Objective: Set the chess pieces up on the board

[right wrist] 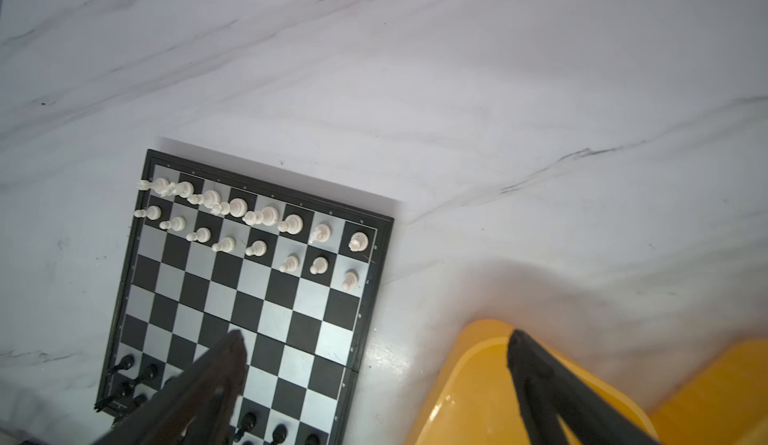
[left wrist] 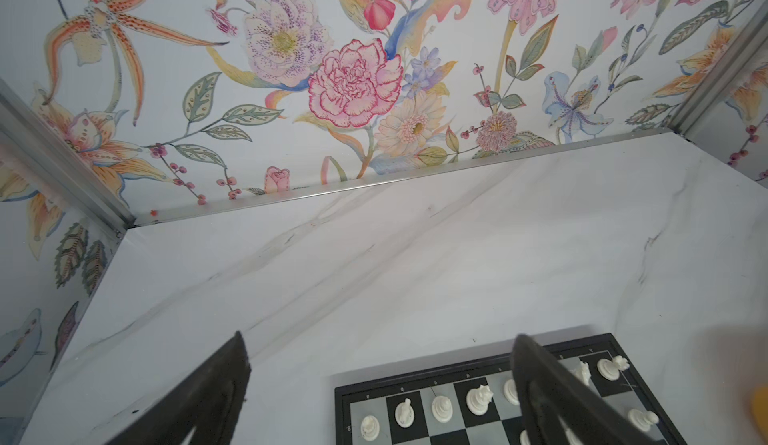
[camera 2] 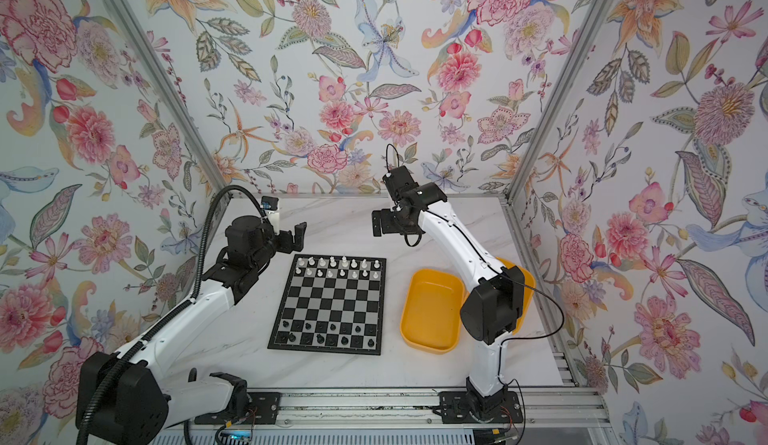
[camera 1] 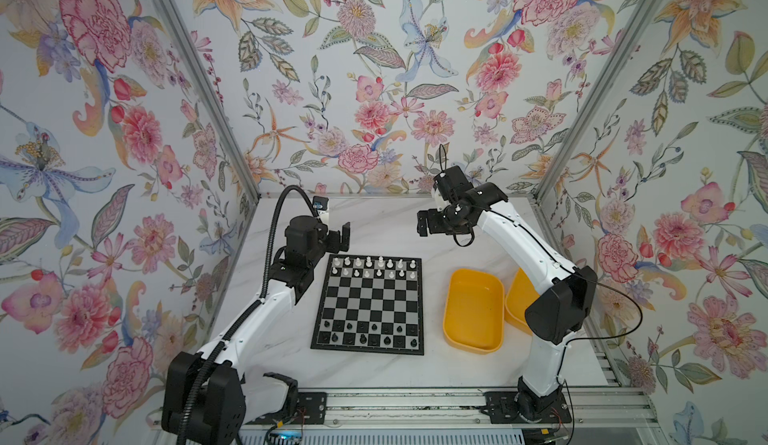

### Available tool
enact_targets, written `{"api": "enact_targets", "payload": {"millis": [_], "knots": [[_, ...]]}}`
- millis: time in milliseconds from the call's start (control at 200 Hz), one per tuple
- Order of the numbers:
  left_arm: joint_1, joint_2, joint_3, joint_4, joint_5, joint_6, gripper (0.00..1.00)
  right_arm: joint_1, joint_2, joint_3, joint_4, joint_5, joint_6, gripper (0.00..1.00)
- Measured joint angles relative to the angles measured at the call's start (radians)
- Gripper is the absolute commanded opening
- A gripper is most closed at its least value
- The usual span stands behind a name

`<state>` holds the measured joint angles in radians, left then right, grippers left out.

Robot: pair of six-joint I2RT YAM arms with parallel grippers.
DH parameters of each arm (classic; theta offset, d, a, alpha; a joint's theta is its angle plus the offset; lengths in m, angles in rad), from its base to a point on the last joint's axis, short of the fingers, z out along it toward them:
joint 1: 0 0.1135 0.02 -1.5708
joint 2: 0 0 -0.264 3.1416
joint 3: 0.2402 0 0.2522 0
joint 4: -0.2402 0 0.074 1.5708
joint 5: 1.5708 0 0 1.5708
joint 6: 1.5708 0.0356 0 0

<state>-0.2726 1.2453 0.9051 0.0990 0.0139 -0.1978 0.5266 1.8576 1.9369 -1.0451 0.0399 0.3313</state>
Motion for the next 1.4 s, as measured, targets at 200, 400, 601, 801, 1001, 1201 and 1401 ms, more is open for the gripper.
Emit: {"api": "enact_targets", "payload": {"millis": [200, 400, 601, 801, 1001, 1201, 1401], "knots": [[0.089, -0.141, -0.15, 0.088, -0.122, -0.006, 0.99, -0.048, -0.19, -0.252, 0.076, 0.127, -0.026, 0.99], [0.145, -0.272, -0.313, 0.168, -0.179, 0.017, 0.99, -0.108, -0.484, -0.577, 0.262, 0.284, -0.065, 0.99], [0.198, -0.372, -0.503, 0.311, -0.19, 0.015, 1.0, -0.157, -0.753, -0.943, 0.578, 0.373, -0.113, 0.99], [0.212, -0.414, -0.646, 0.457, -0.179, 0.044, 0.99, -0.169, -0.819, -1.285, 0.843, 0.361, -0.243, 0.99], [0.214, -0.332, -0.733, 0.641, -0.179, 0.111, 0.99, -0.222, -0.856, -1.474, 1.108, 0.347, -0.378, 0.99], [0.216, -0.119, -0.777, 0.873, -0.171, 0.131, 0.99, -0.372, -0.877, -1.546, 1.291, 0.237, -0.417, 0.99], [0.216, 0.035, -0.803, 1.072, -0.132, 0.131, 0.99, -0.443, -0.847, -1.6, 1.455, 0.148, -0.413, 0.99]]}}
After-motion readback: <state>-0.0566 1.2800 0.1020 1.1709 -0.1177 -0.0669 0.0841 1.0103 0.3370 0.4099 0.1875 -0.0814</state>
